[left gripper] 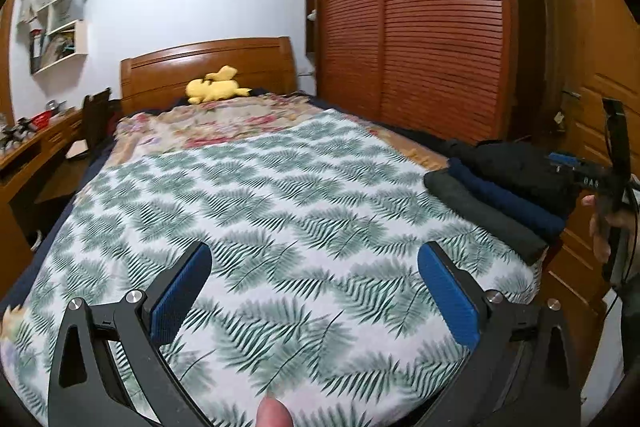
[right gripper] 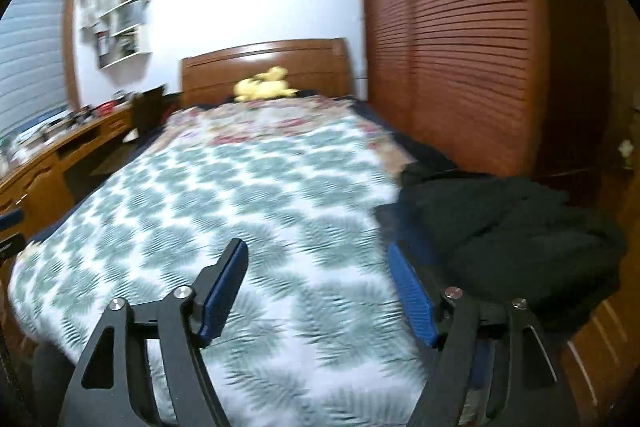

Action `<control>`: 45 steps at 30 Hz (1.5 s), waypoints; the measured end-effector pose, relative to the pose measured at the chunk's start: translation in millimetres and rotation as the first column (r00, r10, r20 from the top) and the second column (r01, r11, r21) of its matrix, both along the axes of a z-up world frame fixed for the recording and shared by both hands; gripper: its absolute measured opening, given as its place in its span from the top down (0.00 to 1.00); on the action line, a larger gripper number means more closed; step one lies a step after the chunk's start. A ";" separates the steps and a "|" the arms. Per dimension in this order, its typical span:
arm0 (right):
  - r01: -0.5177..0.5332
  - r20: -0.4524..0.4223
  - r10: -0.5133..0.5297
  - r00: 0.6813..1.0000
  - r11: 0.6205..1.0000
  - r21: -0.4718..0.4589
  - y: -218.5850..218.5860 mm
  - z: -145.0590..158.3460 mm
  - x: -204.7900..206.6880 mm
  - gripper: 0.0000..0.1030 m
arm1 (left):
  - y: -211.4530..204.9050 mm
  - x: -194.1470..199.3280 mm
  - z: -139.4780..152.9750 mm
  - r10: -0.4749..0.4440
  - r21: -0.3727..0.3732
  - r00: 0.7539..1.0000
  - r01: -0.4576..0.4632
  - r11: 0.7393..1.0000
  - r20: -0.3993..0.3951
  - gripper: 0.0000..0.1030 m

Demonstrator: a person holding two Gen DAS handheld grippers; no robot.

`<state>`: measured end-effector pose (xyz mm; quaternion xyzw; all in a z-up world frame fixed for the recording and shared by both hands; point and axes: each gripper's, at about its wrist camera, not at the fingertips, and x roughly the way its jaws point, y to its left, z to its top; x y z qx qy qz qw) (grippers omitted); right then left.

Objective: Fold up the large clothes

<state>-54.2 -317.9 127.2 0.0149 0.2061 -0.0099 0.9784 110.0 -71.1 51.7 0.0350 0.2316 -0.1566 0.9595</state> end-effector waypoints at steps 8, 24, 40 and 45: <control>-0.162 -0.008 0.162 0.987 0.986 0.035 75.3 -28.0 -17.4 0.22 | 40.6 -27.0 -18.4 0.111 -0.028 0.994 -0.111 0.993 -0.024 0.00; -0.289 0.086 0.286 0.955 0.957 0.025 99.5 -65.6 7.1 0.22 | 84.9 -78.4 -18.4 0.258 -0.065 0.965 -0.255 0.965 0.055 0.00; -0.299 0.128 0.293 0.947 0.954 0.022 104.9 -110.8 30.0 0.22 | 95.0 -101.4 -17.3 0.298 -0.091 0.948 -0.290 0.953 0.107 0.00; -0.295 0.129 0.290 0.948 0.955 0.021 103.2 -108.7 33.8 0.22 | 91.8 -102.6 -16.4 0.290 -0.086 0.950 -0.282 0.956 0.111 0.00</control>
